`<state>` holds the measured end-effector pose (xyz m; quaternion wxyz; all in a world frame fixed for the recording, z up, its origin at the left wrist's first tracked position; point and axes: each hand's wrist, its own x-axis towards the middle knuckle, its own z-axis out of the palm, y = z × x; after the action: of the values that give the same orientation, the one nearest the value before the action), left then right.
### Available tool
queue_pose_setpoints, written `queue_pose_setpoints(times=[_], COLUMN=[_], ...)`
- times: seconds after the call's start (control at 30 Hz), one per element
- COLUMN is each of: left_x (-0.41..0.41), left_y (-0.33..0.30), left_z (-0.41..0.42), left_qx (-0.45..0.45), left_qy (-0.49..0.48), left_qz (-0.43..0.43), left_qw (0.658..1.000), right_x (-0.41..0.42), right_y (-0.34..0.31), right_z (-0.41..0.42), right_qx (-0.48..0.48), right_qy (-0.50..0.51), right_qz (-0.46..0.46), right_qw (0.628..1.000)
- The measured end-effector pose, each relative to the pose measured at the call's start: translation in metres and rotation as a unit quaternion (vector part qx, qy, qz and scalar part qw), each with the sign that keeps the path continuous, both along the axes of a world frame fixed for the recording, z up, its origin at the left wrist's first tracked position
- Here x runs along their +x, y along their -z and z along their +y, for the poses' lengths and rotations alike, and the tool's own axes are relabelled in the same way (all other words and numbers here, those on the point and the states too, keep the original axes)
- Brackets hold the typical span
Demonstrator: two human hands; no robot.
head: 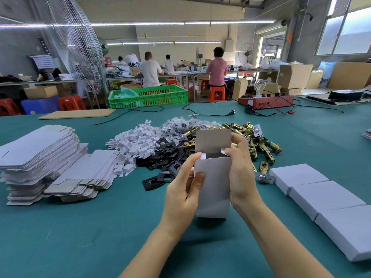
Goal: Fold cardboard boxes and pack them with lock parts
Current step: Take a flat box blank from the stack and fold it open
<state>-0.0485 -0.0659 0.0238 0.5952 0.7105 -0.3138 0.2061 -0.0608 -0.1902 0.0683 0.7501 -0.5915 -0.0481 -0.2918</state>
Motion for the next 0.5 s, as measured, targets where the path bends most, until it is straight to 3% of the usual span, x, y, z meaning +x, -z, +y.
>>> queue_pose_setpoints(times=[0.5], left_x=[-0.0019], left_y=[-0.0002], left_z=[-0.0015], left_qx=[-0.062], left_qy=[0.045], left_qz=[0.075], left_qw=[0.994], right_x=[-0.0033], right_y=[-0.0008], right_z=[0.0077], right_qx=[-0.051], right_qy=[0.043], right_qz=[-0.083], right_qw=[0.994])
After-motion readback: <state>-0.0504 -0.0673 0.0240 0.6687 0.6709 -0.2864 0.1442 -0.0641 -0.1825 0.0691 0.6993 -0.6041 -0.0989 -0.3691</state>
